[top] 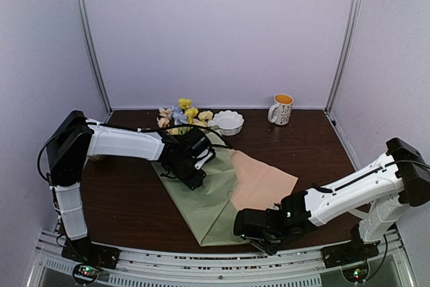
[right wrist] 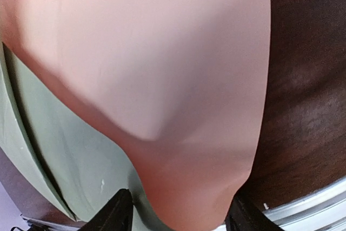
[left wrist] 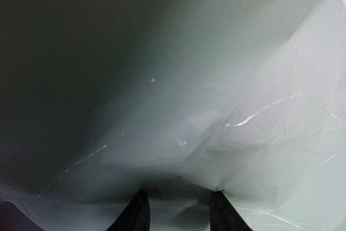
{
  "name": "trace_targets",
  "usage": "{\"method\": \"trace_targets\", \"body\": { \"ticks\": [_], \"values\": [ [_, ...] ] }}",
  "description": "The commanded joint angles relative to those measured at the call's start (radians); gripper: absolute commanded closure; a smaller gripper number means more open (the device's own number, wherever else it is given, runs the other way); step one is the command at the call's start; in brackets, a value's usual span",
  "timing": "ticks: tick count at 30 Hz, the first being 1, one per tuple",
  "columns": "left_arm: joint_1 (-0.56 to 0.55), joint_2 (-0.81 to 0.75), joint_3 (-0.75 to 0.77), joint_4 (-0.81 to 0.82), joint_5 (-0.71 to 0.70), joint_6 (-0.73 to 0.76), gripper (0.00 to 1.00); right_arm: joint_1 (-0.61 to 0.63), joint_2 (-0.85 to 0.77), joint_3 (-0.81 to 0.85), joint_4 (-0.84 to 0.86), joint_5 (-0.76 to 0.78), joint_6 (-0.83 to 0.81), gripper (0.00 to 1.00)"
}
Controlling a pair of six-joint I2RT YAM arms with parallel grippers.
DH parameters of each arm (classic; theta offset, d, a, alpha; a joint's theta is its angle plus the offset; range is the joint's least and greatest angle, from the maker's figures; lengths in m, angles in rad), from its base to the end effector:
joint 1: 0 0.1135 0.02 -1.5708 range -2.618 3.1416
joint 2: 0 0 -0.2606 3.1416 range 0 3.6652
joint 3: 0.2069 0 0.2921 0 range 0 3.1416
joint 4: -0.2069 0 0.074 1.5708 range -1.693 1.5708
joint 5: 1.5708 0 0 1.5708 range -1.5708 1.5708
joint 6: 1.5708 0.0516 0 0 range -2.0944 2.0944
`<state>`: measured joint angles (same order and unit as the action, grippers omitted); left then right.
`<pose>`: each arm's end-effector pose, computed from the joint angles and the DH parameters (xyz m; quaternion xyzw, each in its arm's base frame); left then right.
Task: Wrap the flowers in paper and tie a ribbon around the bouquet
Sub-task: Pick up the two-thirds-folded wrapping paper from the center of the board.
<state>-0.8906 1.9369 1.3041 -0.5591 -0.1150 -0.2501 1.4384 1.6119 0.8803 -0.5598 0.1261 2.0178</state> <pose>0.2723 -0.3272 0.1198 0.2984 0.9340 -0.0540 0.1887 0.0484 0.3144 0.1072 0.2907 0.9446 0.1470 0.0399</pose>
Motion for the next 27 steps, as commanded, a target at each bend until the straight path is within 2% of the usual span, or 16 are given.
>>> {"method": "trace_targets", "body": {
  "ticks": [1, 7, 15, 20, 24, 27],
  "values": [
    [0.0, 0.011, 0.014, -0.06, -0.039, 0.023, 0.57, -0.03, 0.043, 0.041, -0.081, 0.085, -0.112, 0.41],
    [-0.001, 0.012, 0.019, -0.06, -0.031, 0.026, 0.55, -0.029, 0.004, -0.035, 0.027, 0.051, -0.079, 0.42],
    [-0.002, 0.012, 0.03, -0.066, -0.036, 0.032, 0.55, -0.027, -0.009, 0.01, 0.026, 0.025, -0.093, 0.44],
    [-0.004, 0.016, 0.031, -0.063, -0.035, 0.032, 0.55, -0.024, -0.042, -0.071, 0.108, 0.021, -0.066, 0.61],
    [-0.009, 0.013, 0.037, -0.063, -0.033, 0.035, 0.5, -0.022, -0.055, -0.069, 0.122, 0.065, -0.108, 0.81],
    [-0.02, 0.01, 0.046, -0.064, -0.033, 0.043, 0.48, -0.022, -0.045, -0.027, 0.064, 0.097, -0.168, 0.86]
  ]
}}
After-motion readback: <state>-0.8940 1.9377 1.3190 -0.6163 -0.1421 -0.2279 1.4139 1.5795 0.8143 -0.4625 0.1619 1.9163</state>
